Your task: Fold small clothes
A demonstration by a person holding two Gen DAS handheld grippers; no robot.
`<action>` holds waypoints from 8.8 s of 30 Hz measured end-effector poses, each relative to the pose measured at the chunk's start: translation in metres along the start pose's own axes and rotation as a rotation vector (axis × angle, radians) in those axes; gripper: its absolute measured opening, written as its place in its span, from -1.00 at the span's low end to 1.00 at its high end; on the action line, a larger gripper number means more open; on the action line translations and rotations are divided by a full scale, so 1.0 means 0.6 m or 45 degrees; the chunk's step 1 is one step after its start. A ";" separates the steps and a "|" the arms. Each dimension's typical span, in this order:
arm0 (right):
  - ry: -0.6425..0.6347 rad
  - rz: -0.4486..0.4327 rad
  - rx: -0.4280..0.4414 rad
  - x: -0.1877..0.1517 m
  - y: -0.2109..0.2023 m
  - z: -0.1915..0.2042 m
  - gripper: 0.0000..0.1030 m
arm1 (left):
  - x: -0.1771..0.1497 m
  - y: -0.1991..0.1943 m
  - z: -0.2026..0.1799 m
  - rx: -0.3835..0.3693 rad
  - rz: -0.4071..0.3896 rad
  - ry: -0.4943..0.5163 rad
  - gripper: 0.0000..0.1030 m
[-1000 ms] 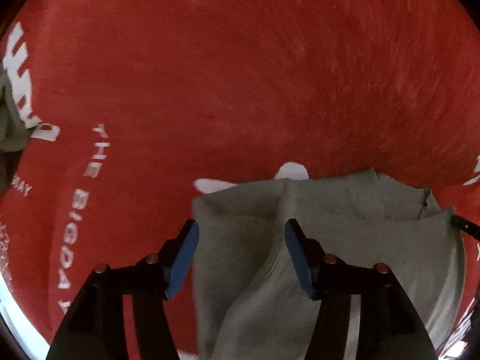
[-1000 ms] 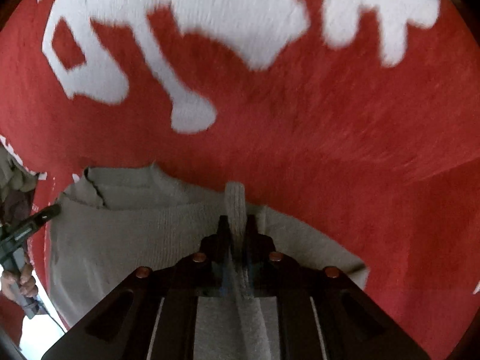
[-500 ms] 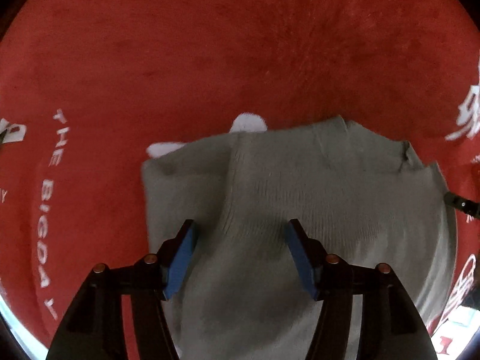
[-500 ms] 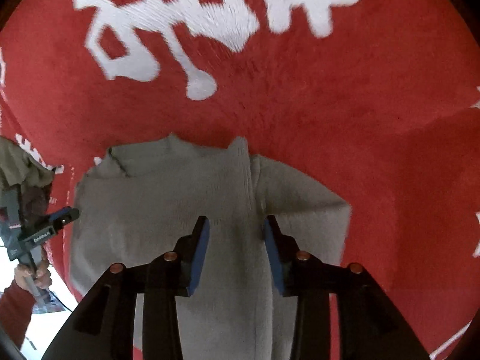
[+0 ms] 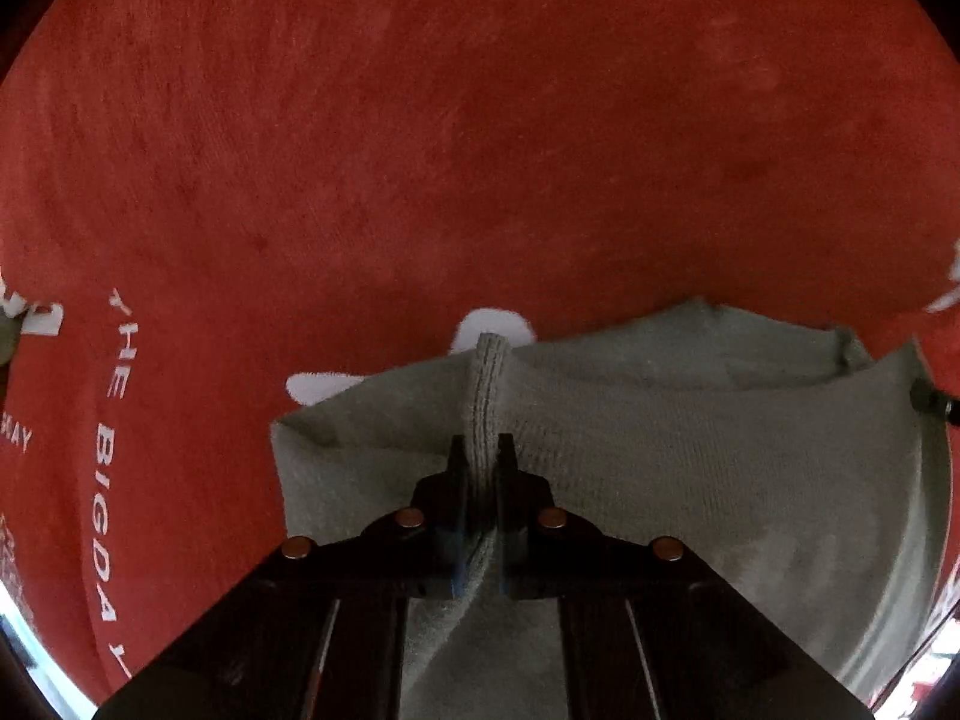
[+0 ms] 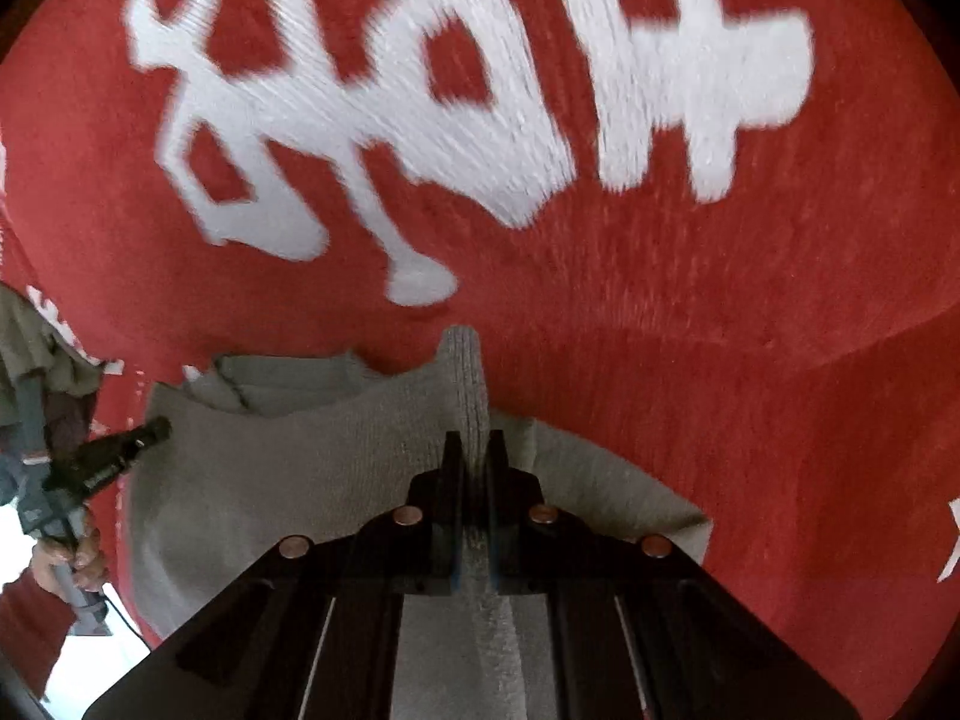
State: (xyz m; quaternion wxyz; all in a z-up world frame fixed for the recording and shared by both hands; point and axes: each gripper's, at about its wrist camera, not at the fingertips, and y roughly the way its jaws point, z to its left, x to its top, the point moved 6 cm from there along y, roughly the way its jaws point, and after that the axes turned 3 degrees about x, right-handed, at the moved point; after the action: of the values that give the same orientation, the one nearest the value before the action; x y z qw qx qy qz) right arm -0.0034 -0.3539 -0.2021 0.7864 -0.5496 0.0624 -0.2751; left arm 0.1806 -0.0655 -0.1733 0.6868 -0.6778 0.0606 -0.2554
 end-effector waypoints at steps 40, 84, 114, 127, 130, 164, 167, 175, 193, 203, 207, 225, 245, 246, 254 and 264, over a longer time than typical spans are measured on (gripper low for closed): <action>-0.098 0.349 -0.024 -0.349 -0.077 0.068 -0.45 | -0.395 -0.104 0.141 0.035 0.263 -0.202 0.66; 0.465 0.393 0.547 -0.391 0.069 0.361 0.06 | -0.470 -0.068 0.251 -0.234 0.297 -0.448 1.00; 0.633 0.220 0.851 -0.348 0.040 0.341 -0.82 | -0.413 -0.081 0.119 -0.813 0.249 -0.652 1.00; 0.472 0.264 0.831 -0.349 0.030 0.354 -0.82 | -0.282 -0.053 0.094 -0.693 0.040 -0.678 0.98; 0.433 0.298 0.819 -0.355 0.032 0.355 -0.82 | -0.271 -0.045 0.106 -0.511 0.038 -0.653 0.24; -0.765 0.988 -0.003 -0.123 0.207 0.610 0.58 | -0.289 -0.113 -0.007 0.132 -0.318 0.336 -0.48; -0.843 1.014 -0.136 -0.129 0.231 0.609 0.58 | -0.290 -0.109 -0.004 0.128 -0.311 0.333 -0.48; -0.887 1.067 -0.256 -0.159 0.276 0.608 0.58 | -0.290 -0.110 -0.012 0.146 -0.330 0.377 -0.48; -0.487 0.561 0.468 -0.049 0.051 0.512 -0.72 | -0.237 -0.274 -0.105 -0.100 -0.497 0.404 -0.48; -0.259 0.169 0.676 -0.024 -0.154 0.326 -0.72 | -0.238 -0.362 -0.303 -0.212 -0.614 0.701 -0.48; -0.117 0.090 0.660 -0.027 -0.189 0.195 -0.72 | -0.267 -0.338 -0.406 -0.254 -0.580 0.853 -0.48; 0.229 0.163 0.460 -0.127 -0.056 -0.083 -0.24 | -0.362 -0.220 -0.516 -0.266 -0.306 0.959 0.36; 0.584 0.231 0.596 -0.310 -0.105 -0.075 -0.86 | -0.307 -0.105 -0.242 -0.144 0.150 0.276 0.77; 0.550 0.220 0.585 -0.306 -0.108 -0.070 -0.86 | -0.318 -0.094 -0.240 -0.133 0.165 0.291 0.77; 0.420 0.279 0.458 -0.342 -0.077 -0.075 -0.89 | -0.342 -0.065 -0.231 -0.131 0.197 0.278 0.97; 0.375 0.287 0.414 -0.340 -0.080 -0.066 -0.87 | -0.338 -0.050 -0.241 -0.105 0.257 0.275 1.00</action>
State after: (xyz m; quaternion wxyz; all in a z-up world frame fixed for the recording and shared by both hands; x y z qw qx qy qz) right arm -0.2082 -0.2963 -0.2159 0.8727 -0.3593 0.1920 -0.2692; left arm -0.0644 -0.1066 -0.2085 0.6701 -0.6644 0.2125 -0.2537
